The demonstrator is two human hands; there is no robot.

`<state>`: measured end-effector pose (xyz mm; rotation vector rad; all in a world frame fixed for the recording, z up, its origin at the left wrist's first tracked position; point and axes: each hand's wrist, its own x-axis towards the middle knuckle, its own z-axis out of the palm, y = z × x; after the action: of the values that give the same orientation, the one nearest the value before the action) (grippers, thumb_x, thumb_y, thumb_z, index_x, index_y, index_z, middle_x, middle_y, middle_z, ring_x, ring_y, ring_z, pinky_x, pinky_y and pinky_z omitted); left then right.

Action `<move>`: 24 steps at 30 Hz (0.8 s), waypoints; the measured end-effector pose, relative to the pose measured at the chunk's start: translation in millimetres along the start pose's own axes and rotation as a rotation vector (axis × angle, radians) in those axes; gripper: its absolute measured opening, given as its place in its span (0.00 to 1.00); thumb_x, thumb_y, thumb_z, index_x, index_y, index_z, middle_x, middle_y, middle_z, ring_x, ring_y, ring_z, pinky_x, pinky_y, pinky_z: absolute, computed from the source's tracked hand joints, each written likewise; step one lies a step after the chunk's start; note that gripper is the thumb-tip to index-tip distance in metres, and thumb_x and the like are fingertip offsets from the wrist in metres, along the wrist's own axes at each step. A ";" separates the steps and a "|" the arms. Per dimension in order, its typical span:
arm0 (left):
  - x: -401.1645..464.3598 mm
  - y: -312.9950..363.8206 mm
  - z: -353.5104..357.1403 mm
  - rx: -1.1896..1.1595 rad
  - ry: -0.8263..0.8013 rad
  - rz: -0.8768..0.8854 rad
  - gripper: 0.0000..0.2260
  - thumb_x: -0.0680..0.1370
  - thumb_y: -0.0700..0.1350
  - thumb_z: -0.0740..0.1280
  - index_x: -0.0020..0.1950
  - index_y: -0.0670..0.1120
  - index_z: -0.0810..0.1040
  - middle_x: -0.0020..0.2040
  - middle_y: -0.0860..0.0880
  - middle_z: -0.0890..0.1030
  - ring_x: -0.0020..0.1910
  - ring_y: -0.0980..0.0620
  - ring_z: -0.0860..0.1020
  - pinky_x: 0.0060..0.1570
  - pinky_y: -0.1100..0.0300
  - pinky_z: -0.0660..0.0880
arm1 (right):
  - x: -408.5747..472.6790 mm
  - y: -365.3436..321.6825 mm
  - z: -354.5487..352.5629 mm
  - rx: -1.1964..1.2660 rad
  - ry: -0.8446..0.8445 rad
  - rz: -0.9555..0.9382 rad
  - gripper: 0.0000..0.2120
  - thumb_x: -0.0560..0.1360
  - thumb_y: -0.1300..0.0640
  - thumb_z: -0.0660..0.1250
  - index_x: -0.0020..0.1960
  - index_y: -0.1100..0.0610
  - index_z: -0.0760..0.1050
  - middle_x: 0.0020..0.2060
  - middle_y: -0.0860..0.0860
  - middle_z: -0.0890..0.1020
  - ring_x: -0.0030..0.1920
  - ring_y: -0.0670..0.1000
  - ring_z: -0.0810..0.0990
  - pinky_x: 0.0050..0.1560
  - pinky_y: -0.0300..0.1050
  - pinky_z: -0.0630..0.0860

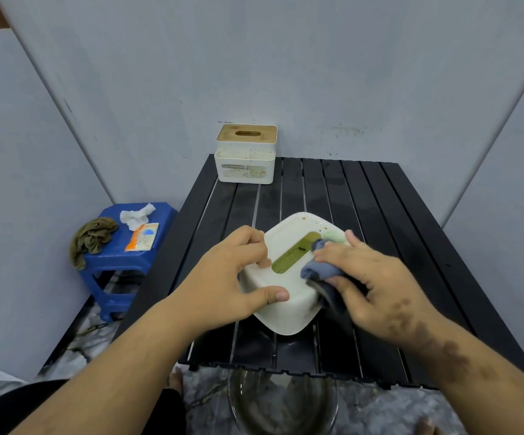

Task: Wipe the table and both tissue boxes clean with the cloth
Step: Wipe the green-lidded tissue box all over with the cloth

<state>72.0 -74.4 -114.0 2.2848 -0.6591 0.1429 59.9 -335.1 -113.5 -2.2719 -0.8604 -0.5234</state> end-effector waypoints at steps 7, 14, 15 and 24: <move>0.8 1.3 0.5 0.041 -0.005 -0.010 0.19 0.69 0.66 0.72 0.47 0.52 0.77 0.58 0.60 0.73 0.59 0.55 0.76 0.58 0.56 0.74 | -1.8 17.6 -18.0 0.023 0.044 0.062 0.18 0.73 0.65 0.65 0.59 0.51 0.79 0.56 0.40 0.82 0.57 0.41 0.80 0.72 0.51 0.66; 0.7 -2.3 -3.6 0.018 -0.039 0.052 0.18 0.72 0.60 0.71 0.53 0.50 0.76 0.62 0.57 0.73 0.64 0.55 0.74 0.59 0.59 0.71 | 2.1 -24.8 7.7 0.143 -0.064 -0.041 0.16 0.73 0.68 0.68 0.57 0.53 0.80 0.53 0.42 0.82 0.56 0.41 0.80 0.66 0.41 0.72; 0.5 -3.8 -4.5 0.010 -0.047 0.047 0.17 0.72 0.60 0.71 0.54 0.50 0.76 0.63 0.58 0.73 0.66 0.57 0.73 0.61 0.61 0.70 | 2.3 -22.4 -0.7 0.195 -0.035 0.016 0.15 0.73 0.69 0.68 0.55 0.53 0.82 0.51 0.43 0.83 0.51 0.42 0.83 0.58 0.42 0.78; 1.7 -14.2 -14.9 -0.025 -0.078 -0.058 0.18 0.72 0.52 0.63 0.60 0.53 0.77 0.70 0.62 0.73 0.77 0.61 0.63 0.74 0.57 0.61 | 6.2 13.4 -69.7 0.198 0.270 0.242 0.15 0.75 0.69 0.67 0.53 0.52 0.82 0.49 0.45 0.85 0.50 0.48 0.84 0.54 0.44 0.79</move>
<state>81.9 -56.4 -111.7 2.2922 -0.6295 0.0181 64.3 -388.1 -66.1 -2.0308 -0.4743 -0.5888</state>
